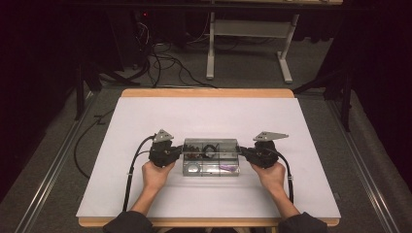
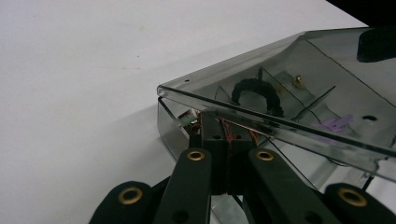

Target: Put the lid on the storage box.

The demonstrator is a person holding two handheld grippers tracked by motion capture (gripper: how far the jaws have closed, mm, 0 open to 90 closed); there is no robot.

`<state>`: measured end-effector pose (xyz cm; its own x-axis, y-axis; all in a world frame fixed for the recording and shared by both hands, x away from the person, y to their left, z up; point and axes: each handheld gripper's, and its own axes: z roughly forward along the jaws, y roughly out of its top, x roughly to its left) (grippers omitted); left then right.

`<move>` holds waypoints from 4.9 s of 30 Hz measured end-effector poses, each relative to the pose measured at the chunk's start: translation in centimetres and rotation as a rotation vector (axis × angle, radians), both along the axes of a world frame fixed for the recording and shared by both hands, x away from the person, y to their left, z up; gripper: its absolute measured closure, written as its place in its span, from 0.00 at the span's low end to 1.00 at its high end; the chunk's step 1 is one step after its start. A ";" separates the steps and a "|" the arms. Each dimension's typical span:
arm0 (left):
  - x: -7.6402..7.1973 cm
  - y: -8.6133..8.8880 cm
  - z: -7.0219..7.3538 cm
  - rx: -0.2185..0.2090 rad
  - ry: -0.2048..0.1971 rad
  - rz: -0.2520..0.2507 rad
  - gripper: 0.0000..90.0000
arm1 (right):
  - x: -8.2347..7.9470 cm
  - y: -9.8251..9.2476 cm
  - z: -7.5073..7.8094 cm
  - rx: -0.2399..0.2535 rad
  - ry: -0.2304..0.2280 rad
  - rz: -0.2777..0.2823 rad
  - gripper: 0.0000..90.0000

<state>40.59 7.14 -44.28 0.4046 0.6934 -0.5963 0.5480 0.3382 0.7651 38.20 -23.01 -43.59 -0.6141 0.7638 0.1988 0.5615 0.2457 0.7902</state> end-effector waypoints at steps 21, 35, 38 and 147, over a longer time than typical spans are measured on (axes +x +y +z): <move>-1.8 0.6 -0.3 -0.012 -0.022 -0.004 1.00 | -1.5 0.0 -0.4 0.020 -0.014 0.014 1.00; -3.1 0.7 -0.4 -0.005 -0.051 -0.008 0.99 | -2.4 0.1 -0.6 0.007 -0.029 0.024 0.99; -3.3 0.7 -0.5 -0.017 -0.049 -0.005 0.99 | -2.7 0.1 -0.6 0.001 -0.033 0.026 0.99; -3.5 6.1 -1.7 0.008 -0.058 0.165 0.63 | -4.8 -4.6 -1.5 -0.028 -0.055 -0.153 0.83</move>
<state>37.13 13.27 -45.99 0.3185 0.7578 -0.5695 0.4402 0.4138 0.7969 33.39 -27.62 -45.13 -0.4995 0.8540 0.1455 0.5497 0.1827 0.8151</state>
